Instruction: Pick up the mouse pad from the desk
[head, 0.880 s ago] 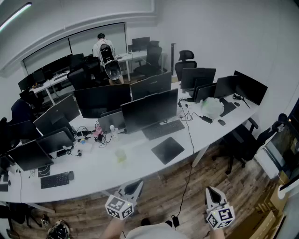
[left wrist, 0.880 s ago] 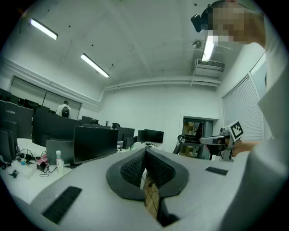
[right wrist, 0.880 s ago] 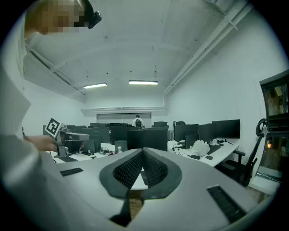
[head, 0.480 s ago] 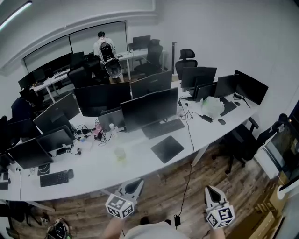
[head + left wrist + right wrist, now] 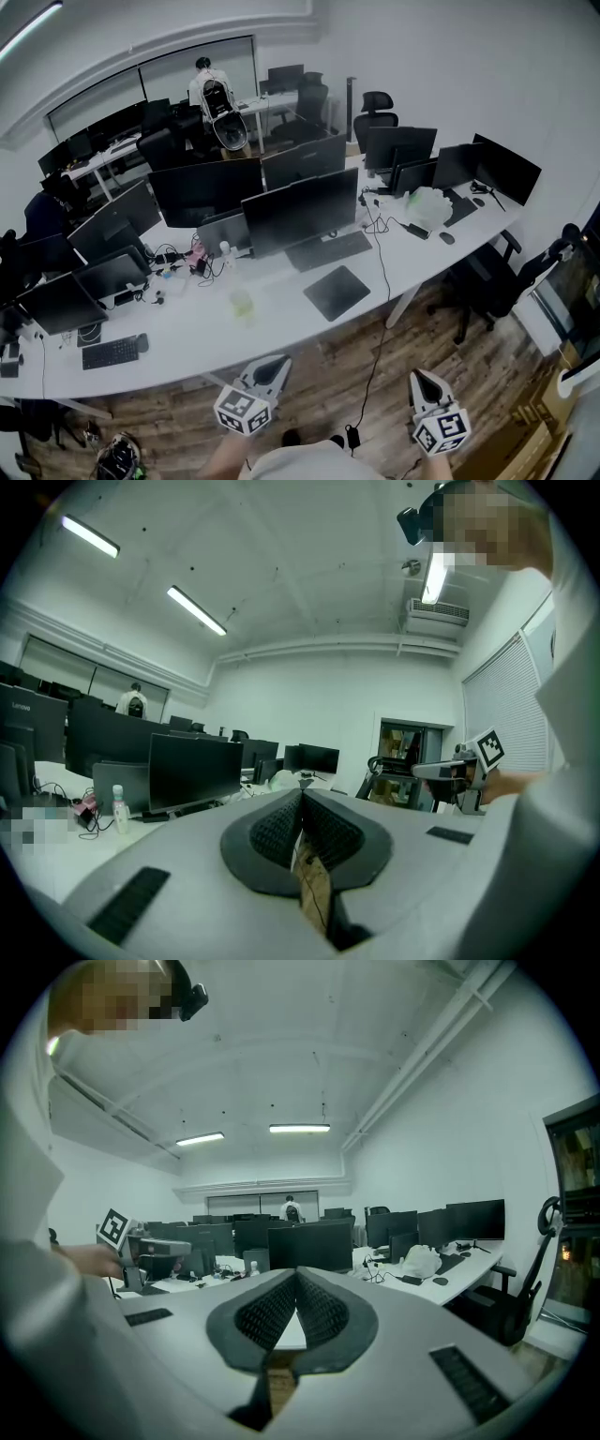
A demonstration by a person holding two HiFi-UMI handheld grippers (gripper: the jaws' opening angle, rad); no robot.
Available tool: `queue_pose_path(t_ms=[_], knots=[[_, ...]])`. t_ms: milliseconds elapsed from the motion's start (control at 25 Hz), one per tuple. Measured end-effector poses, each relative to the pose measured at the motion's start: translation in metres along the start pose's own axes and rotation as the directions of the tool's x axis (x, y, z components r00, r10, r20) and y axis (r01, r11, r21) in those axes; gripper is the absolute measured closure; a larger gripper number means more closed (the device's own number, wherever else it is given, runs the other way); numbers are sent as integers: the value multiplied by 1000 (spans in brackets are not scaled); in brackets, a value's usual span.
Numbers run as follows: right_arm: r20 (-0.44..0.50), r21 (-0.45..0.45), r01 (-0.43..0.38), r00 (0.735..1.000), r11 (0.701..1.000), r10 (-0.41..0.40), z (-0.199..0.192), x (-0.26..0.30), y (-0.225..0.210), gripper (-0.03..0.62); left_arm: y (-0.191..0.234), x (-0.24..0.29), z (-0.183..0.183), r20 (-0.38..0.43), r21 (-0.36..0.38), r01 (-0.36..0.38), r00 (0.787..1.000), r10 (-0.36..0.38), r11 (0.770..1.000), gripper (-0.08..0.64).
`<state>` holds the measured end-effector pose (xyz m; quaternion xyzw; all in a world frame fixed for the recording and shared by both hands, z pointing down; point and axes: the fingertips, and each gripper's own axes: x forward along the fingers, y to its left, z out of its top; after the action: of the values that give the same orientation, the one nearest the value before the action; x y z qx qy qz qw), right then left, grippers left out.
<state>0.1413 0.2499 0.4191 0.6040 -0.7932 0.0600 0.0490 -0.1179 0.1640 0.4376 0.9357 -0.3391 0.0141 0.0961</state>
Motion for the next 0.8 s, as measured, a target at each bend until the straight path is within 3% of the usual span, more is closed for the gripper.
queue_pose_path(t_ms=[200, 560, 800], knots=[[-9, 1, -9, 1000, 1000, 9, -5, -1, -1, 580, -3, 0, -5, -11, 2, -16, 1000, 16, 1000, 511], [-27, 9, -32, 999, 999, 32, -13, -7, -10, 580, -7, 1, -14, -28, -20, -64, 998, 63, 998, 368], [-46, 6, -52, 998, 999, 52, -20, -9, -17, 580, -15, 2, -19, -34, -23, -76, 997, 75, 997, 316]])
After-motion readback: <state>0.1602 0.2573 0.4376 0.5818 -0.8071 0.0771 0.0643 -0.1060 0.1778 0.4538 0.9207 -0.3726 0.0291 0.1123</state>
